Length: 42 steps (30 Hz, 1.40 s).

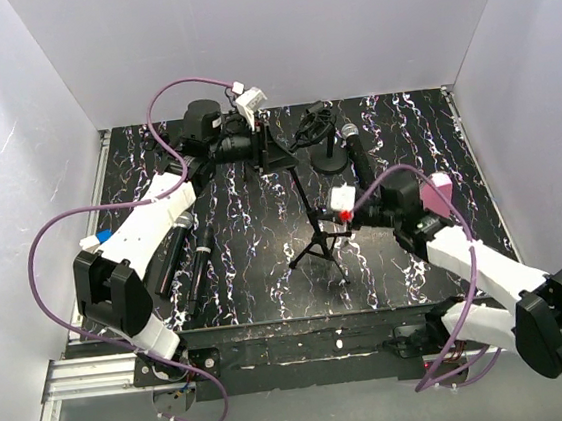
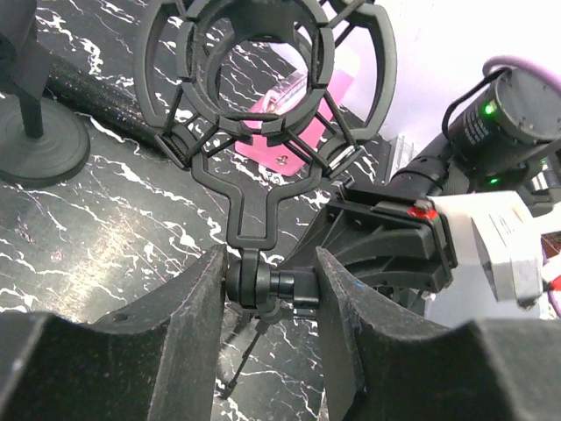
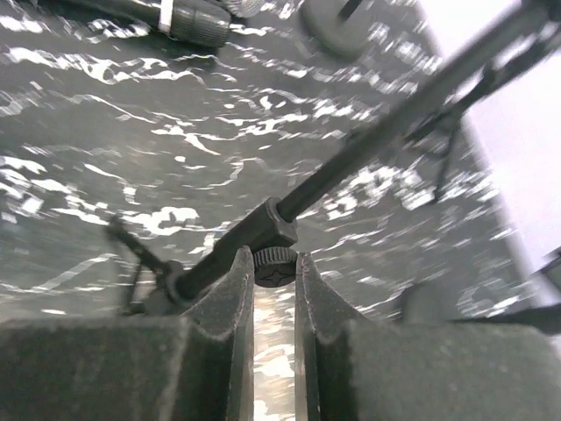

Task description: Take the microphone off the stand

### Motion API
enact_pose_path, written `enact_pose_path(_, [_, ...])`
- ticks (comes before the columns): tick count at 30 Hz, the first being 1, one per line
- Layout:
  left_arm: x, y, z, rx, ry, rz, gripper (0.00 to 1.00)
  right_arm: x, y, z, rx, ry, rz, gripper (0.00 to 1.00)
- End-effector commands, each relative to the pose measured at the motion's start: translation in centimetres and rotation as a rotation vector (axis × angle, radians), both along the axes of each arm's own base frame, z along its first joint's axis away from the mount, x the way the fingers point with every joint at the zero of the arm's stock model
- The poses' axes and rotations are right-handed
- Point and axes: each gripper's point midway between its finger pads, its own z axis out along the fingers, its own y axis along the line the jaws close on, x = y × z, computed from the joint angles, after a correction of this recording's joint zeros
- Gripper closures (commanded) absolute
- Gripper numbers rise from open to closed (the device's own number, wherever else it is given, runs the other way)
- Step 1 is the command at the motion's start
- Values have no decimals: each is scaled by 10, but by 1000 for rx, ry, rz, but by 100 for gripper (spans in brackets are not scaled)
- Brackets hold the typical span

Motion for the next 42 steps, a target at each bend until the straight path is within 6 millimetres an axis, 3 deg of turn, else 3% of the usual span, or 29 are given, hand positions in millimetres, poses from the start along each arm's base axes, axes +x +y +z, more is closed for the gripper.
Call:
enact_pose_path(1, [29,23,19,-19,-126,64,100,13,0,28,-86,-699,95,99])
enact_pose_path(4, [17,19,18,-43,-119,-1,100,0,5,29,-100,-977,164,99])
enact_pose_path(5, [15,19,17,-48,-113,-13,100,-3,7,32,-90,-1011,164,92])
enact_pose_path(6, [12,18,18,-54,-108,-22,100,-5,8,31,-86,-989,161,77])
enact_pose_path(7, [10,16,18,-56,-107,-28,100,-8,8,35,-81,-934,162,52])
enact_pose_path(8, [8,16,20,-57,-118,-29,100,-13,5,30,-106,-809,179,42])
enact_pose_path(9, [7,15,20,-52,-127,-26,100,-18,1,40,-117,-708,178,36])
enact_pose_path(10, [6,14,23,-52,-141,-25,100,-25,-4,36,-139,-578,179,30])
enact_pose_path(14, [1,10,30,-64,-162,-17,100,-40,-19,49,-103,-210,40,27])
enact_pose_path(18, [0,12,29,-71,-170,-8,100,-44,-23,41,-58,236,-137,27])
enact_pose_path(21, [-2,13,28,-69,-168,-10,100,-39,-17,35,-25,486,-200,29])
enact_pose_path(26, [-8,13,25,-57,-163,-32,100,-13,-7,35,110,845,-267,31])
enact_pose_path(31, [-16,11,25,-44,-187,-51,100,13,-6,40,233,985,-285,30])
enact_pose_path(37, [-18,10,23,-40,-187,-60,100,16,6,45,244,1058,-201,28])
enact_pose_path(42, [-19,10,25,-39,-196,-68,100,34,8,26,235,1091,-267,28])
